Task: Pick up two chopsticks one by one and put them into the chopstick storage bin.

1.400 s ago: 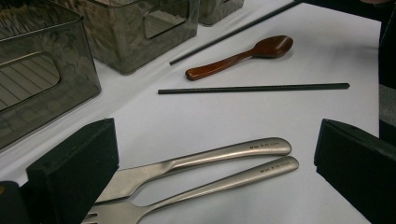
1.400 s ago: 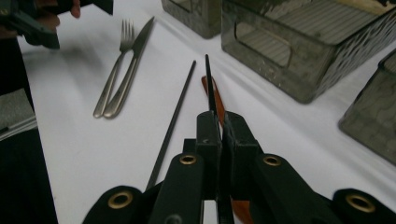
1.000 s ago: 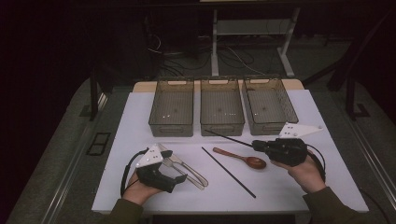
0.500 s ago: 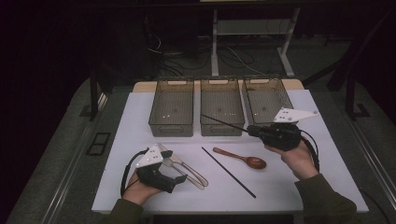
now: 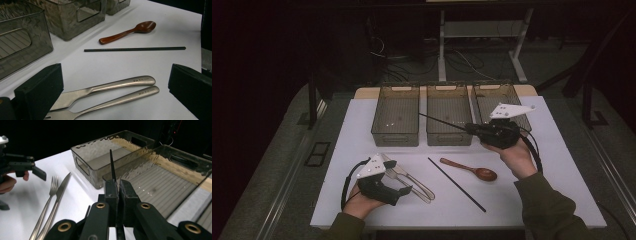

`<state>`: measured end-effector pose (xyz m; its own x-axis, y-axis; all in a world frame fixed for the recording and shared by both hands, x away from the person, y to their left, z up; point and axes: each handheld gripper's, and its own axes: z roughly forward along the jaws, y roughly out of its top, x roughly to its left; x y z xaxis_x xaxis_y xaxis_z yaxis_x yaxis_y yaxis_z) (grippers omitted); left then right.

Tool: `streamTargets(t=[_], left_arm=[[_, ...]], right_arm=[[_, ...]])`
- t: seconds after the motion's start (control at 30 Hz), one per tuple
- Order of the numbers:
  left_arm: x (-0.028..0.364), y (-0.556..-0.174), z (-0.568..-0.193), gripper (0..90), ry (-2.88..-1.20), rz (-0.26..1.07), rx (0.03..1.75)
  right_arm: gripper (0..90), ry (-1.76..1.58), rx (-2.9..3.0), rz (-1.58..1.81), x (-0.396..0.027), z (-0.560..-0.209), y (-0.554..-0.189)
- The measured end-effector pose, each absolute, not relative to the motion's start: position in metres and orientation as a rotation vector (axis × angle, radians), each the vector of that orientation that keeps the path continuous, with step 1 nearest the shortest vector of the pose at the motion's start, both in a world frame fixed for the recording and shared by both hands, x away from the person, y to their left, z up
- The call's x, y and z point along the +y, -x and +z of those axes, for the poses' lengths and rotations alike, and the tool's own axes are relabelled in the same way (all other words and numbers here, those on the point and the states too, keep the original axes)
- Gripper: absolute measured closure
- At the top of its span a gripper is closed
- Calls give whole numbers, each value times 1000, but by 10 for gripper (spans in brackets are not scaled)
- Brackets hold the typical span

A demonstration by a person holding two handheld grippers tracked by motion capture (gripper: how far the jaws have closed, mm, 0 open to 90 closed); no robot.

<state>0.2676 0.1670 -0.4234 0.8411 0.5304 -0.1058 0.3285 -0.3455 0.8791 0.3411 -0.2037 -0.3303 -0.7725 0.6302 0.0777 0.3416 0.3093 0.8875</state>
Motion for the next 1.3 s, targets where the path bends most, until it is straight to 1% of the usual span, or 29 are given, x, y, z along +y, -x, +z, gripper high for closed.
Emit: streamTargets(t=[0.2, 0.27, 0.7, 1.3], left_arm=[[164, -268, -425, 0, -1973, 235, 632], [163, -268, -425, 0, -1975, 233, 630], [163, -269, -425, 0, -1976, 231, 624], [164, -269, -425, 0, -1966, 226, 625]], right_arm=[[846, -872, 2302, 1429, -186, -325, -354], [846, -873, 2312, 1414, -174, -324, -363], [846, -918, 2335, 1356, -131, -327, -399], [846, -984, 2384, 1222, -70, -349, -449]])
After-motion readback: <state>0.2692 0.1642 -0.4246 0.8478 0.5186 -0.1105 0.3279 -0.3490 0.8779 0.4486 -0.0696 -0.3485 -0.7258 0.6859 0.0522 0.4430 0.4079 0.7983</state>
